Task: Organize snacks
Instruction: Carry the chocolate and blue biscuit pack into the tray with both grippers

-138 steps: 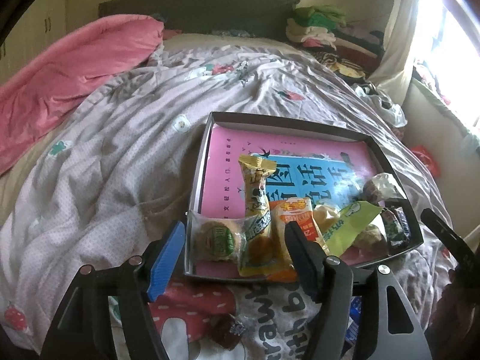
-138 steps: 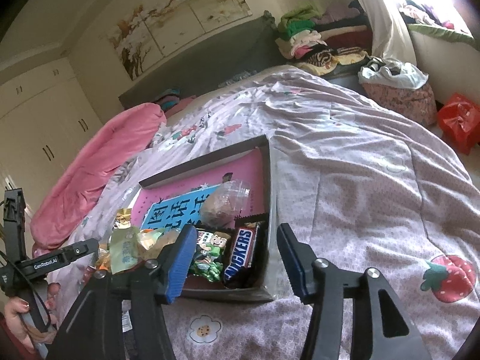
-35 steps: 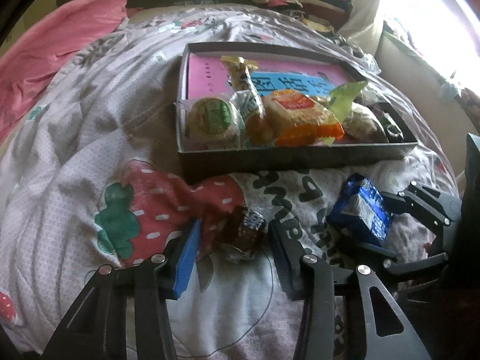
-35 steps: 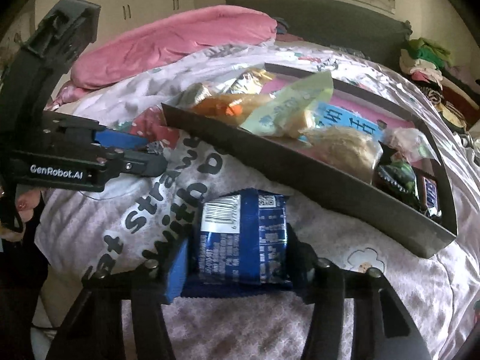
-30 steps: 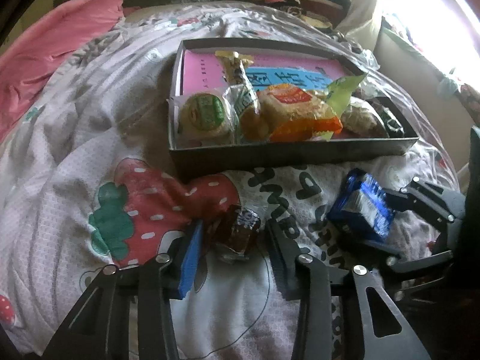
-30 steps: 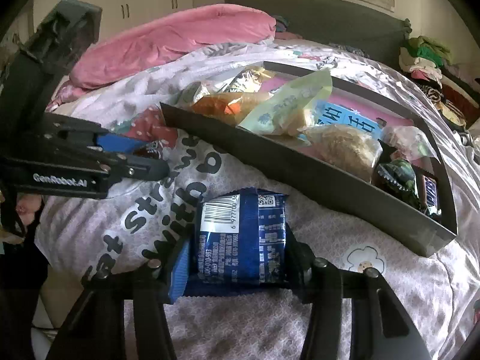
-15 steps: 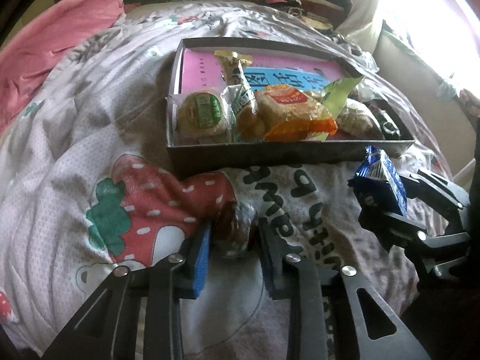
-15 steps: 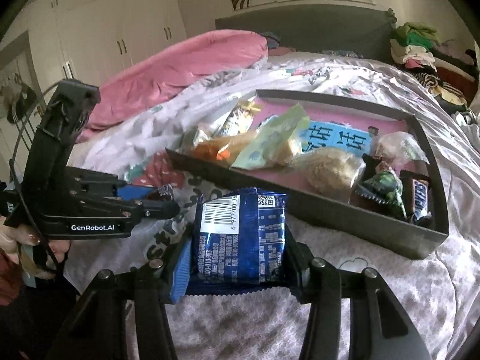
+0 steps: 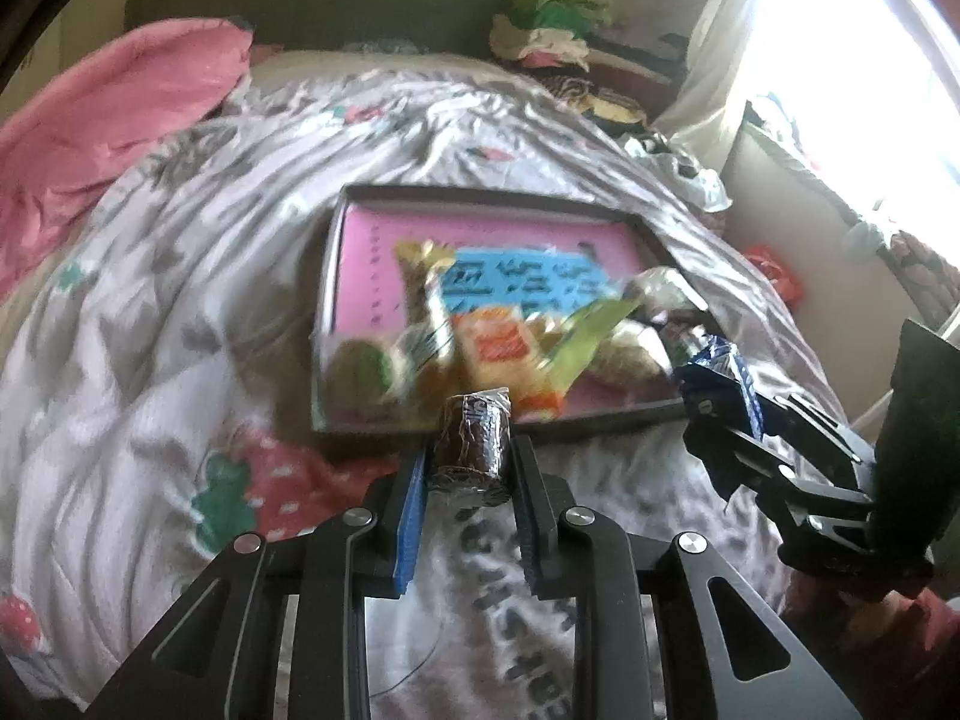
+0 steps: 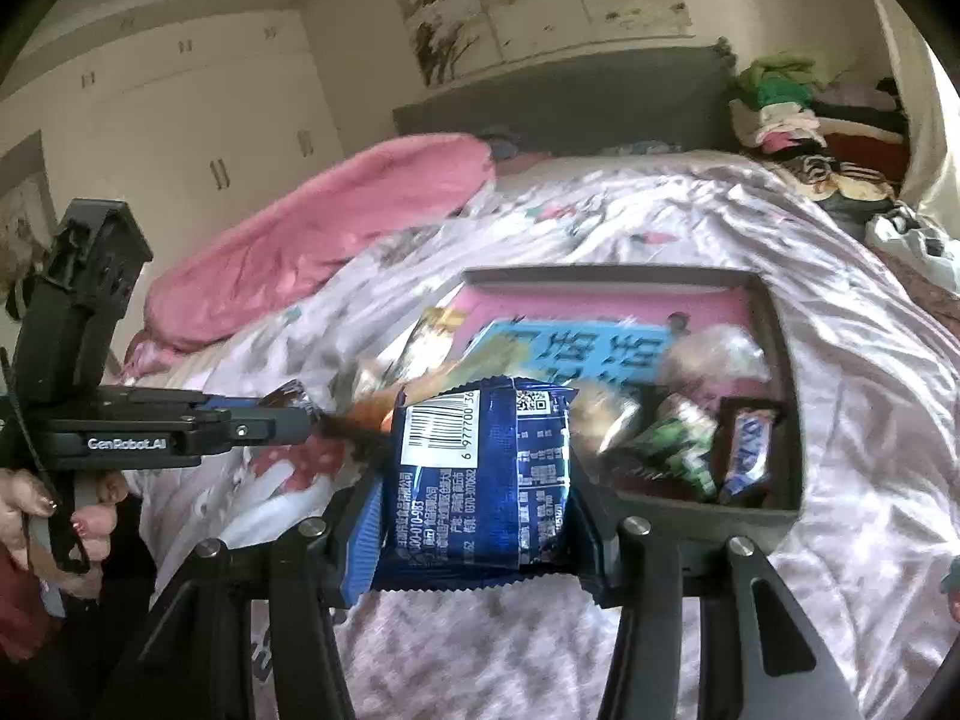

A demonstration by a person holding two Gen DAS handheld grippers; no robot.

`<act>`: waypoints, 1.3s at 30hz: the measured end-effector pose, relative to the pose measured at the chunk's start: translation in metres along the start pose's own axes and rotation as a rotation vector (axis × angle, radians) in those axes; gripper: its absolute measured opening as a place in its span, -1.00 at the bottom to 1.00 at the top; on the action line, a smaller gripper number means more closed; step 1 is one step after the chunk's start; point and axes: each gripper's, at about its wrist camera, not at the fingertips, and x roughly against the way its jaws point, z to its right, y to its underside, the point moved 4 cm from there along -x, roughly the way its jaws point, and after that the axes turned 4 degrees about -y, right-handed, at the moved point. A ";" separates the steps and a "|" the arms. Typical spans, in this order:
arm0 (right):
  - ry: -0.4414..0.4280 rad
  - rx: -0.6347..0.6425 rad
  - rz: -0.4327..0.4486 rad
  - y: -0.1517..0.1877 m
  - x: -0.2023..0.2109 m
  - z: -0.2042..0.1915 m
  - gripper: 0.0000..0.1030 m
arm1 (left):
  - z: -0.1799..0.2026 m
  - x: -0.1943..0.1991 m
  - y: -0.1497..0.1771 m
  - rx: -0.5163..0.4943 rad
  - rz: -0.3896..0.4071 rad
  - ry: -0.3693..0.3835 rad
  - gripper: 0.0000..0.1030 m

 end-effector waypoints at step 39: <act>0.162 -0.190 0.074 -0.021 0.009 0.086 0.01 | 0.074 -0.069 -0.030 -0.059 -0.038 0.009 -0.48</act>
